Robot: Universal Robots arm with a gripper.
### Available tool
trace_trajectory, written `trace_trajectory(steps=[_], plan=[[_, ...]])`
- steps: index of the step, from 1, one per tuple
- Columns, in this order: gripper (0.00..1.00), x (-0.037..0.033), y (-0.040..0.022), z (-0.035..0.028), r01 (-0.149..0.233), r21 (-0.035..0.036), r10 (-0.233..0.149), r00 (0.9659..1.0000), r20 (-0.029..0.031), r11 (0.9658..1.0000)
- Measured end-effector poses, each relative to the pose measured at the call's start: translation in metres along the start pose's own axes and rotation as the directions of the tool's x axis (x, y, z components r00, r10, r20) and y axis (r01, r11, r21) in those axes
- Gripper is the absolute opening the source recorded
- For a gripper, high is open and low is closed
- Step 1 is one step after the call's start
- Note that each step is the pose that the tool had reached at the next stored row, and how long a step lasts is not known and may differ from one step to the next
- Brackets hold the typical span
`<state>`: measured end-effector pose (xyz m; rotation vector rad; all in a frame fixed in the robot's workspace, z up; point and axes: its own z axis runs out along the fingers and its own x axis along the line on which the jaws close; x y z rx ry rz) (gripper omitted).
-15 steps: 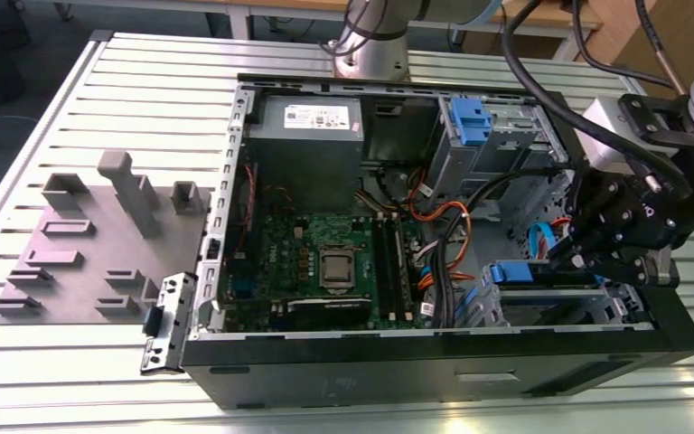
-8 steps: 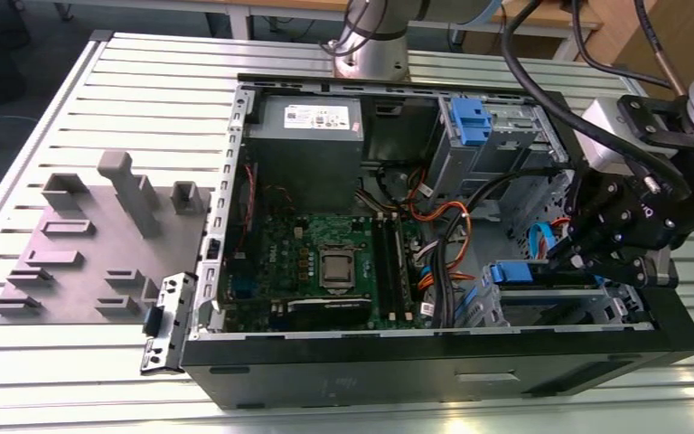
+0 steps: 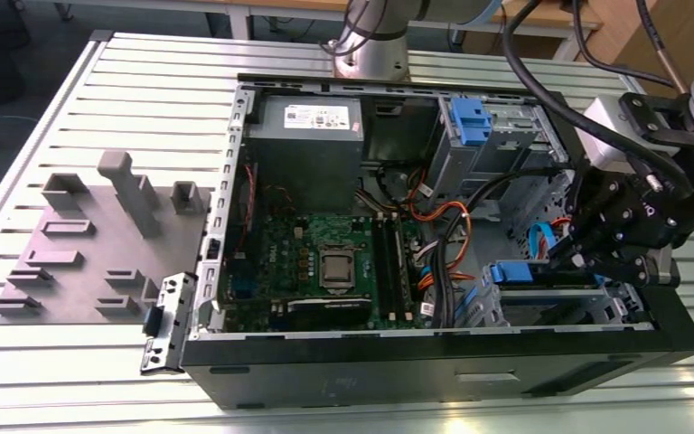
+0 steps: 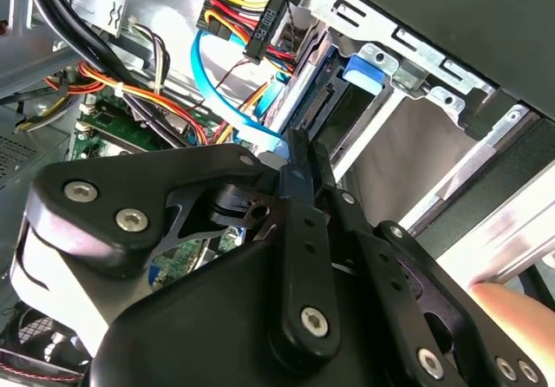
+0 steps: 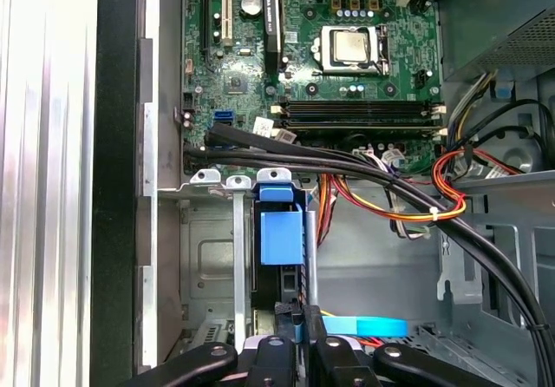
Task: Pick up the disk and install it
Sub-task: 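Insert the first disk wire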
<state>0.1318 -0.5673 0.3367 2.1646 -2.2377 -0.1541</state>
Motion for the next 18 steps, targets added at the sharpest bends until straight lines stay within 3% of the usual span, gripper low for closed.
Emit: trace_trajectory(steps=[18], plan=[[0.16,-0.0001,-0.0003,0.0041,0.000,0.0001,0.000,1.0000,0.0007,1.0000]])
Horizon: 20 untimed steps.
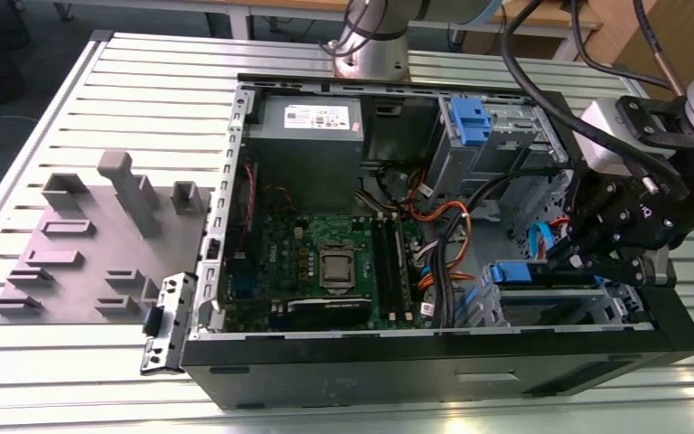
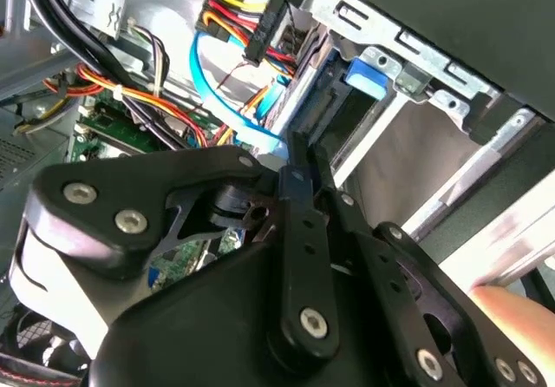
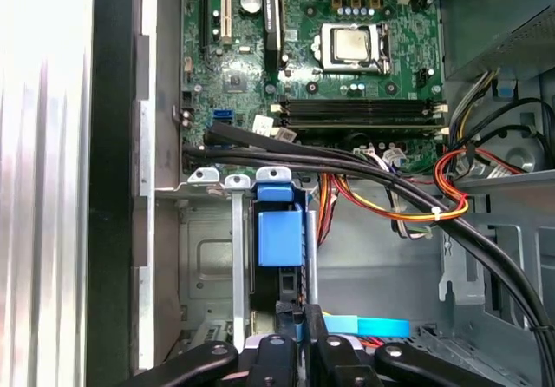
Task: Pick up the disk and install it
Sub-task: 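Insert the first disk wire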
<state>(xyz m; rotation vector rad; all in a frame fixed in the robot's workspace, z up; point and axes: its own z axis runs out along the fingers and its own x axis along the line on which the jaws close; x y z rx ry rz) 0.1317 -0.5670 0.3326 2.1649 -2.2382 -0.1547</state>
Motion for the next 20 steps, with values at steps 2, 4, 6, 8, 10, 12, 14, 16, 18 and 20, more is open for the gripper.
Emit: trace_trajectory(steps=[2,4,6,8,10,12,14,16,18,20], plan=[[0.16,0.0000,0.0000,-0.0002,0.000,0.0001,0.000,1.0000,-0.0007,1.0000],[0.16,0.0000,0.0000,-0.0004,0.000,0.0001,0.000,1.0000,-0.0012,1.0000],[0.16,0.0000,-0.0001,0.0001,0.000,0.0001,0.000,1.0000,-0.0012,1.0000],[0.16,0.0001,-0.0002,0.0021,0.000,0.0001,0.000,1.0000,-0.0010,1.0000],[0.16,0.0001,-0.0003,0.0028,0.000,0.0001,0.000,1.0000,-0.0014,1.0000],[0.16,0.0001,-0.0003,0.0029,0.000,0.0001,0.000,1.0000,-0.0015,1.0000],[0.16,0.0002,-0.0003,0.0031,0.000,0.0001,0.000,1.0000,-0.0012,1.0000],[0.16,0.0001,-0.0003,0.0031,0.000,0.0001,0.000,1.0000,-0.0011,1.0000],[0.17,0.0002,-0.0003,0.0032,0.000,0.0001,0.000,1.0000,-0.0011,1.0000],[0.23,0.0002,-0.0003,0.0032,0.000,0.0001,0.000,1.0000,-0.0010,1.0000]])
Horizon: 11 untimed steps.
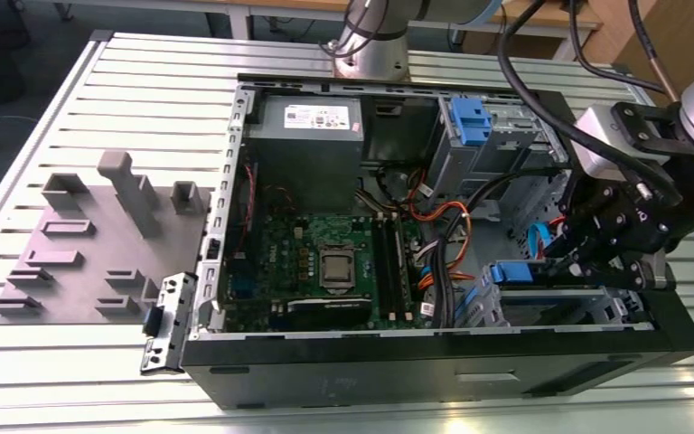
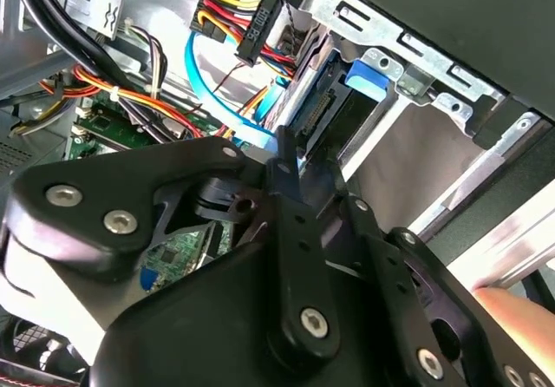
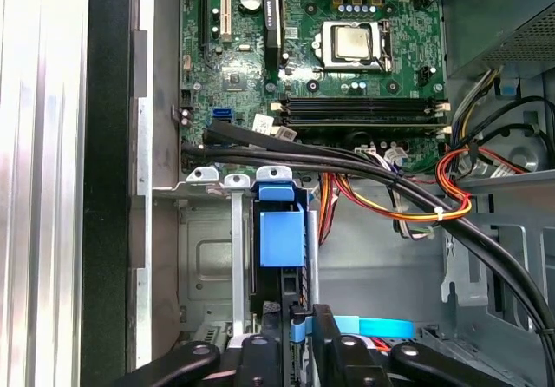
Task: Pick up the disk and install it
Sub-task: 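Insert the first disk wire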
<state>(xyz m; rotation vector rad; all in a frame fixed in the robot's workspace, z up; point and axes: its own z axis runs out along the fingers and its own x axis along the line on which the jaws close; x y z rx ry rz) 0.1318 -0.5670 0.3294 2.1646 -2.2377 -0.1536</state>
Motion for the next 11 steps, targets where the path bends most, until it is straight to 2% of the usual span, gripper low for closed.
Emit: trace_trajectory(steps=[1,5,9,11], plan=[[0.29,0.0000,0.0000,0.0000,0.000,0.0000,0.000,1.0000,-0.0001,1.0000],[0.29,-0.0002,0.0002,-0.0021,0.000,0.0001,0.000,1.0000,0.0000,1.0000],[0.29,-0.0007,0.0012,-0.0136,0.000,0.0000,0.000,1.0000,-0.0002,1.0000],[0.29,-0.0008,0.0014,-0.0156,0.000,0.0001,0.000,1.0000,0.0000,1.0000]])
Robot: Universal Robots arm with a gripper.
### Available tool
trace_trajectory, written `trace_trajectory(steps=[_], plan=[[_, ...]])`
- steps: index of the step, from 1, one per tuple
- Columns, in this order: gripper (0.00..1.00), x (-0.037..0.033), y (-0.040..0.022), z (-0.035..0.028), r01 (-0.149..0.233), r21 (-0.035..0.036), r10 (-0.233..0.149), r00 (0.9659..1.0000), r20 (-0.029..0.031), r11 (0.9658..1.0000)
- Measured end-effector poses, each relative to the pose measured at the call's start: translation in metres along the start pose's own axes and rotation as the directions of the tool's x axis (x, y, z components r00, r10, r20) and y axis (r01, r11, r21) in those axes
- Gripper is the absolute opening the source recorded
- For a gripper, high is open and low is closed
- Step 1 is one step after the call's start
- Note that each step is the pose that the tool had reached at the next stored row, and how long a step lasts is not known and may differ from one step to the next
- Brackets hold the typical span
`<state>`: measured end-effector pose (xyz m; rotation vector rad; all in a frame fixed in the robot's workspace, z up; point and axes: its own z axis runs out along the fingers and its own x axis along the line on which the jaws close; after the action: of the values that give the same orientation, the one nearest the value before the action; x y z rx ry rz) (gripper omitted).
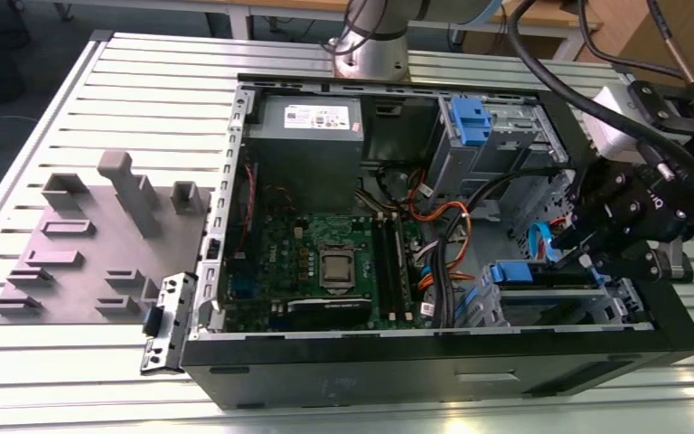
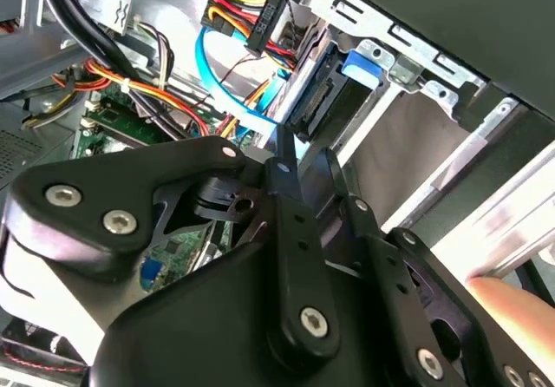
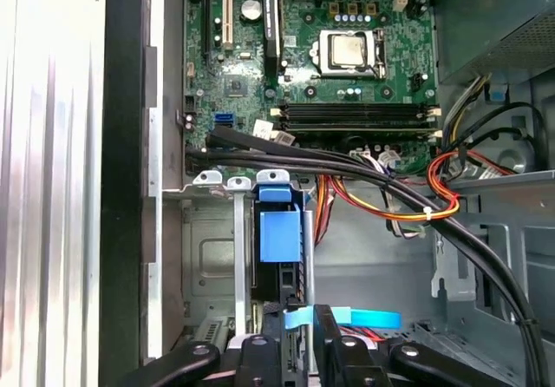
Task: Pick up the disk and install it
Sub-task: 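Insert the first disk wire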
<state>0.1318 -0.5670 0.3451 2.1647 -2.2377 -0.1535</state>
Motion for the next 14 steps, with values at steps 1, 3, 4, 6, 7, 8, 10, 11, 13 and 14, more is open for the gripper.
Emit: trace_trajectory(steps=[1,3,4,6,7,8,10,11,13,14], plan=[[0.29,0.0000,0.0000,0.0000,0.000,0.0004,0.000,1.0000,0.0005,1.0000],[0.29,0.0000,0.0002,0.0000,0.001,0.0037,-0.001,1.0000,0.0035,1.0000],[0.29,0.0000,0.0005,0.0001,0.002,0.0058,-0.002,1.0000,0.0045,1.0000],[0.29,0.0001,0.0010,0.0001,0.003,0.0096,-0.003,1.0000,0.0054,0.9999],[0.29,0.0001,0.0010,0.0001,0.003,0.0101,-0.003,1.0000,0.0055,0.9999],[0.29,0.0000,0.0010,0.0001,0.003,0.0101,-0.003,1.0000,0.0055,0.9999],[0.29,0.0000,-0.0002,-0.0001,0.003,0.0102,-0.003,1.0000,0.0051,0.9999],[0.29,0.0000,-0.0016,-0.0002,0.003,0.0102,-0.003,1.0000,0.0053,0.9999],[0.29,-0.0002,-0.0053,-0.0004,0.003,0.0102,-0.003,1.0000,0.0054,0.9999],[0.29,-0.0002,-0.0070,-0.0005,0.003,0.0101,-0.003,1.0000,0.0054,0.9999]])
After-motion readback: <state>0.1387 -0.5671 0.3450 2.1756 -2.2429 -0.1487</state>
